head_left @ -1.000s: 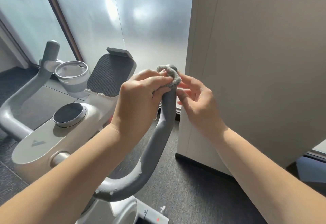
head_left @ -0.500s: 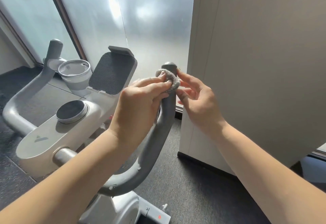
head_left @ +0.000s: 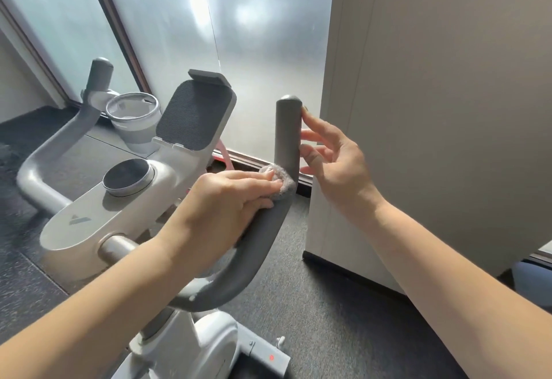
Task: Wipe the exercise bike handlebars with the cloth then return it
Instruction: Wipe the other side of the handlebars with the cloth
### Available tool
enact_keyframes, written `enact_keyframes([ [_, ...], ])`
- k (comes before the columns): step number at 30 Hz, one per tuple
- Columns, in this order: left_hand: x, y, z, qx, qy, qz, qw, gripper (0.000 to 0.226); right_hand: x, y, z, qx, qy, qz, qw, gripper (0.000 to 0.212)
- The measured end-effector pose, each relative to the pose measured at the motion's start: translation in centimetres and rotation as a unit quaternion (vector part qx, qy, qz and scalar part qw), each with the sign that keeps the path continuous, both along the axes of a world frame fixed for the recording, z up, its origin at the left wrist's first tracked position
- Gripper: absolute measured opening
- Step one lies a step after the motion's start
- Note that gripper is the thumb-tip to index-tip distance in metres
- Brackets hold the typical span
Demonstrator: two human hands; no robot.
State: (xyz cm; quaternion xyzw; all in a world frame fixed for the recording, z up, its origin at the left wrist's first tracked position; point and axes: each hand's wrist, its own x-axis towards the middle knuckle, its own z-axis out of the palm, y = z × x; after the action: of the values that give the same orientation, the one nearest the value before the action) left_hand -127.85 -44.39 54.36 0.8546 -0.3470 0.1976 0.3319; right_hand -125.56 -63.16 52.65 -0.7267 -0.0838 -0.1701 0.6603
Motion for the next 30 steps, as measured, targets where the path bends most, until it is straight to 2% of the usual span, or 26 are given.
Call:
enact_keyframes([
  [3, -0.1, 0.5, 1.1, 0.044, -0.023, -0.033, 0.998, 0.018, -0.1, 0.4, 0.0, 0.036, 0.002, 0.005, 0.999, 0.044],
  [8, 1.4, -2.0, 2.2, -0.038, -0.048, 0.013, 0.998, 0.022, -0.6, 0.4, 0.1, 0.073, 0.016, 0.023, 0.997, 0.044],
  [12, -0.2, -1.0, 0.6, 0.008, 0.019, -0.035, 0.999, 0.017, -1.1, 0.1, -0.6, 0.044, 0.019, 0.021, 0.999, 0.044],
  [16, -0.3, 2.0, 2.4, 0.131, 0.037, -0.064, 0.989, 0.017, -1.7, 0.3, -1.3, 0.025, 0.019, 0.014, 0.999, 0.045],
  [21, 0.3, -0.2, 1.7, 0.060, 0.011, -0.002, 0.998, 0.021, -2.4, 0.4, -1.3, 0.036, 0.027, 0.031, 0.998, 0.048],
  [25, -1.4, 0.9, 1.1, 0.103, 0.006, -0.056, 0.993, 0.020, -3.1, 0.5, -1.8, 0.012, 0.035, 0.023, 0.999, 0.052],
  [30, -2.9, 4.2, 2.3, 0.152, 0.063, -0.089, 0.982, 0.017, -3.8, 0.9, -2.4, 0.007, 0.042, 0.020, 0.999, 0.057],
])
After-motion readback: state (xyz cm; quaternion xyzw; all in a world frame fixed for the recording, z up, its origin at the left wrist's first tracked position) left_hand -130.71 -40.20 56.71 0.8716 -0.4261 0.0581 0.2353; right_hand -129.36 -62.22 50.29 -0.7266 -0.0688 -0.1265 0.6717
